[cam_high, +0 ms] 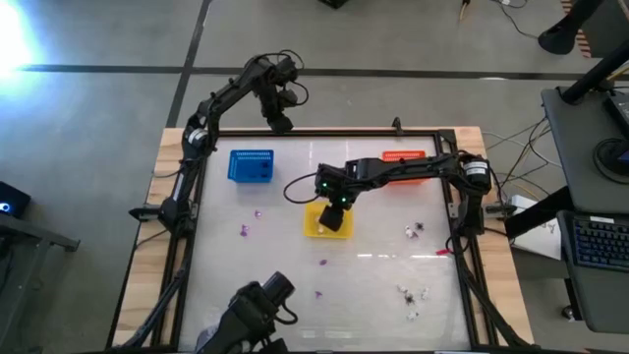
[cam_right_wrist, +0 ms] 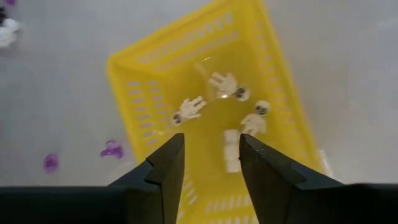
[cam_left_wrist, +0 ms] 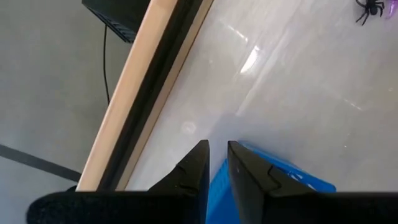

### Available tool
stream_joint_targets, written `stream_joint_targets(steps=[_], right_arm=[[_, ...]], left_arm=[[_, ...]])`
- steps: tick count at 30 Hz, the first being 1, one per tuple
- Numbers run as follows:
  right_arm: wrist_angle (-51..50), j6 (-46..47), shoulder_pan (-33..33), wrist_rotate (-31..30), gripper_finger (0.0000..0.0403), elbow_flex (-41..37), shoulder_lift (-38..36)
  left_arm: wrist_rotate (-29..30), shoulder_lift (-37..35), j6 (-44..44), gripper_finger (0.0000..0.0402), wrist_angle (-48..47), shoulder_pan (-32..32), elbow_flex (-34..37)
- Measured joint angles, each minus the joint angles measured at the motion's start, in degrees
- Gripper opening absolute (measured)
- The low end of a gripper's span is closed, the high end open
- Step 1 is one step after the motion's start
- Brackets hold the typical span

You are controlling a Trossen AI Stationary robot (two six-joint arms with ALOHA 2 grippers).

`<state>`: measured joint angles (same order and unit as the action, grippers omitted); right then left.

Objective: Sort Halloween decoration
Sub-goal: Put the purple witch hat toy into the orange bin

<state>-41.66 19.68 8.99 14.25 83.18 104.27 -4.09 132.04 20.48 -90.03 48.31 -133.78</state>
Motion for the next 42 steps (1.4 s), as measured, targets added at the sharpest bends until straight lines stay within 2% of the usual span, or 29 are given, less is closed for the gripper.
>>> stream_joint_targets(steps=[8,17,31,36,42], right_arm=[[-1.95,-0.37,4.75,-5.63,0.0150,-0.04,-2.33],[-7.63,-8.48,11.94,-5.46,0.0151,-0.04,-6.09],[-13.65,-18.10,21.98,-5.38,0.0151,-0.04,-7.31],[-16.30,-18.23,24.98,-5.38,0.0151,-0.04,-8.02],[-17.88,-18.21,26.19,-5.37,0.0151,-0.04,-9.34]], left_arm=[[0.02,-2.11,-0.11,0.0040,0.00,-1.31,0.02],[0.04,-3.27,-2.21,0.0040,0.01,-2.60,0.02],[0.01,-9.39,-6.61,0.0040,0.03,-10.78,1.04],[-0.01,-15.23,-9.92,0.0040,0.02,-13.19,6.67],[0.08,-24.60,-12.21,0.0040,-0.02,-15.90,19.46]])
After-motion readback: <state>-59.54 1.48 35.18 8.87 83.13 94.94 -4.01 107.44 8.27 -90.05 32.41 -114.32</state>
